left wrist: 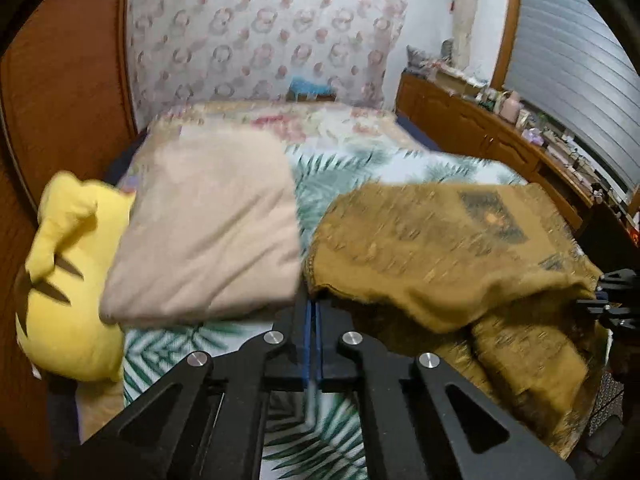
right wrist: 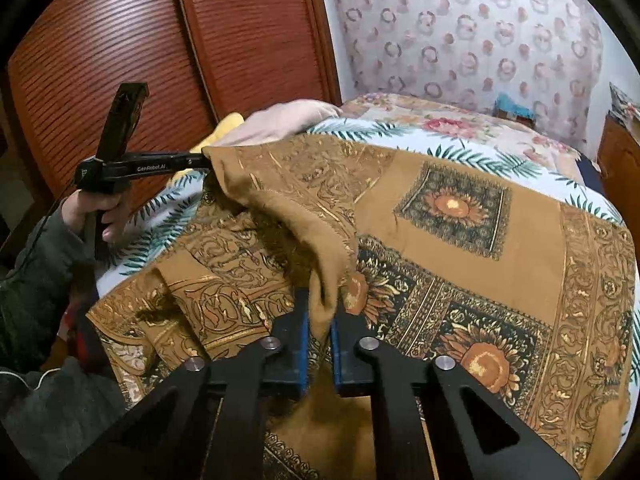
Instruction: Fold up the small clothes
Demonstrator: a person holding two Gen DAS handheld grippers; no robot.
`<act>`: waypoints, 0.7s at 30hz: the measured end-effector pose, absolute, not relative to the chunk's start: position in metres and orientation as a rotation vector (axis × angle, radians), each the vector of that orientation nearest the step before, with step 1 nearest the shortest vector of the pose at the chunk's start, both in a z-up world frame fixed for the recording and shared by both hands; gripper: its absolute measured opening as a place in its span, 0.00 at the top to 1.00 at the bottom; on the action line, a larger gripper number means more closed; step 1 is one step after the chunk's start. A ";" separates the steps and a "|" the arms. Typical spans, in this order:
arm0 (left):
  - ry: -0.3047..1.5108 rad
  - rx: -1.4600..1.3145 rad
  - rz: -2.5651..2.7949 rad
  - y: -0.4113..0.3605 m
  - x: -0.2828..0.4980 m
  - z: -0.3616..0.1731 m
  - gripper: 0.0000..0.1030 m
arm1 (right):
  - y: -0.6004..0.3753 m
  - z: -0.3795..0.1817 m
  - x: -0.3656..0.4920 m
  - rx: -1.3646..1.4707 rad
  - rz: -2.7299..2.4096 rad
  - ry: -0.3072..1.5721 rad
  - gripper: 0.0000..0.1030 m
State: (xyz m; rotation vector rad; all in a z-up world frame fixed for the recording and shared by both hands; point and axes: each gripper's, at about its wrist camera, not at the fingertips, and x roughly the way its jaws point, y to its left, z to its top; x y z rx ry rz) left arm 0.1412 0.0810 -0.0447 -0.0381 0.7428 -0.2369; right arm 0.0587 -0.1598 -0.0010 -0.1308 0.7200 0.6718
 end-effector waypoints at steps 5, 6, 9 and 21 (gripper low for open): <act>0.634 -0.009 -0.317 0.045 0.139 0.011 0.98 | -0.178 0.015 0.050 -0.102 0.648 0.637 0.96; 0.621 -0.004 -0.331 0.039 0.141 0.020 0.98 | -0.183 0.020 0.048 -0.094 0.644 0.622 0.97; 0.573 0.011 -0.405 0.006 0.146 0.059 0.98 | -0.199 0.036 0.039 -0.083 0.626 0.573 0.97; 0.556 0.072 -0.590 -0.116 0.193 0.116 0.98 | -0.291 0.061 0.001 -0.081 0.415 0.524 0.97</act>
